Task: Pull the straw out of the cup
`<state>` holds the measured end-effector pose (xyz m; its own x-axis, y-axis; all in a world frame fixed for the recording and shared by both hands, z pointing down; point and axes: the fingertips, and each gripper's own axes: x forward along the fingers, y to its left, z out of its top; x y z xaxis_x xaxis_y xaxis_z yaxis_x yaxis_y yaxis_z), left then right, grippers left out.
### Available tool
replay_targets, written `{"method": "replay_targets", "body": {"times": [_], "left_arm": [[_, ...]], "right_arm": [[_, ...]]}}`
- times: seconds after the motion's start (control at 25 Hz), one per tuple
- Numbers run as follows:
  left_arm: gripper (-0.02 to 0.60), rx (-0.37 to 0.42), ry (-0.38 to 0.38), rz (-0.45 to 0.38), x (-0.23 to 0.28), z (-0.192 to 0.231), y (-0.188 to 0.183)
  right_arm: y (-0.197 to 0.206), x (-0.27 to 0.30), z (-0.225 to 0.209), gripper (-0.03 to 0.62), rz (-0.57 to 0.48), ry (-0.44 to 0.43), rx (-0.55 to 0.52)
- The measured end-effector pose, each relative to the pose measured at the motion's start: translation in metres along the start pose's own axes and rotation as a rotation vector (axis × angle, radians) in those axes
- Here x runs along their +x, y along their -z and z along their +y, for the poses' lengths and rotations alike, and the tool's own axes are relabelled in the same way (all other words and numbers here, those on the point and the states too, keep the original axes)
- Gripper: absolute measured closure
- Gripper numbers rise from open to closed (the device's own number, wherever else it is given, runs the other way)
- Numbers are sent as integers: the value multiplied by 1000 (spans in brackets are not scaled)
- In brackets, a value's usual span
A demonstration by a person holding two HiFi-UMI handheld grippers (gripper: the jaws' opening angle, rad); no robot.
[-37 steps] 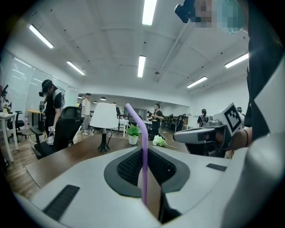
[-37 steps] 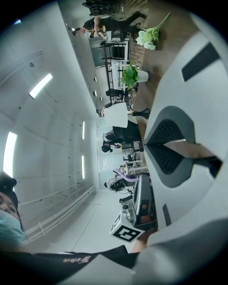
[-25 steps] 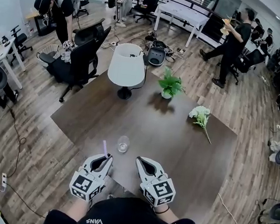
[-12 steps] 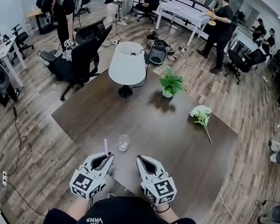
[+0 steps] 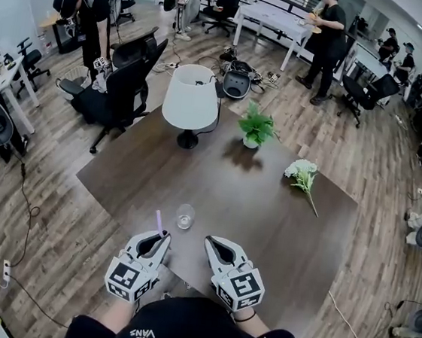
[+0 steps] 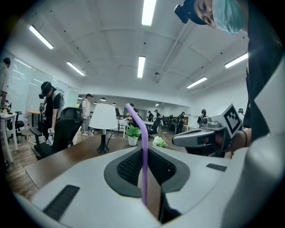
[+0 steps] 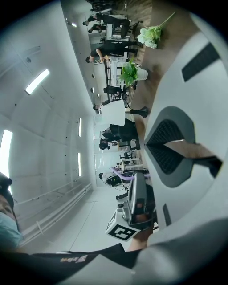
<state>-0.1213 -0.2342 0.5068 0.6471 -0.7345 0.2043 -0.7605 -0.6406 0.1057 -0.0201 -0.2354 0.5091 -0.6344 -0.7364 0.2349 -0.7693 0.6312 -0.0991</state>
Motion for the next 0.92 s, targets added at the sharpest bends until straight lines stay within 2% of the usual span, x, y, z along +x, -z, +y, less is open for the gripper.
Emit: {"method": "replay_targets", "body": {"times": [0.92], "left_arm": [[540,2,-5,2,1,1,3]], "right_arm": [[2,0,-3,577,-6,11,5]]}}
